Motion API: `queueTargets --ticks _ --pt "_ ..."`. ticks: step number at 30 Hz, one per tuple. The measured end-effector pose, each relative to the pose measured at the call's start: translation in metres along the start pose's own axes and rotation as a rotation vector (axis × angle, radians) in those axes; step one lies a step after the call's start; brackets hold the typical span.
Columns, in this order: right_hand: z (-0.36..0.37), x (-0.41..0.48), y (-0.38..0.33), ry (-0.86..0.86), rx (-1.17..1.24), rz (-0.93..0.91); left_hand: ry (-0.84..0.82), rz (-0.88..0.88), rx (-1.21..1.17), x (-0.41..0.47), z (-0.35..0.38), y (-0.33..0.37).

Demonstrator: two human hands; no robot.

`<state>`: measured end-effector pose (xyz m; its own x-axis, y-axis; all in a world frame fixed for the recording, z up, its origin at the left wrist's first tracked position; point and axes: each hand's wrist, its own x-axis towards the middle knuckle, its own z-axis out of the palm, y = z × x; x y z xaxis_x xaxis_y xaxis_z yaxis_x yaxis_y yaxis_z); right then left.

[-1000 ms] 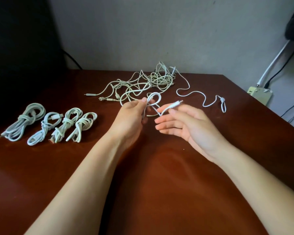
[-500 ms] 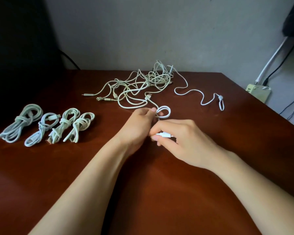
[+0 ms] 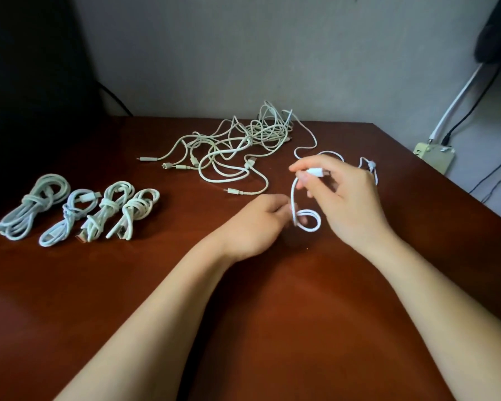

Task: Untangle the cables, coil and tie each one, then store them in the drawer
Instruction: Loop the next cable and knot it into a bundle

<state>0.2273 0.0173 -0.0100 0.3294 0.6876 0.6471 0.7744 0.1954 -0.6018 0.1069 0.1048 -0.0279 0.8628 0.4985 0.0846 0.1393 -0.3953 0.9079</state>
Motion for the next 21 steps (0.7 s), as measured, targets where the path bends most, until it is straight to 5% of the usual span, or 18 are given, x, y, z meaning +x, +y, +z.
queueTargets --ticks 7,14,18,21 --pt "-0.001 0.003 0.018 0.078 -0.077 0.114 0.173 -0.039 -0.448 0.001 -0.004 0.012" --pt "0.013 -0.006 0.009 -0.099 -0.15 0.065 0.461 -0.077 -0.834 0.002 -0.012 0.018" --pt "0.02 -0.012 0.002 -0.261 -0.196 -0.003 0.519 -0.098 -0.79 0.004 -0.012 0.014" --pt "0.019 -0.014 -0.001 -0.284 -0.288 -0.07 0.511 -0.086 -0.492 0.003 -0.008 0.006"
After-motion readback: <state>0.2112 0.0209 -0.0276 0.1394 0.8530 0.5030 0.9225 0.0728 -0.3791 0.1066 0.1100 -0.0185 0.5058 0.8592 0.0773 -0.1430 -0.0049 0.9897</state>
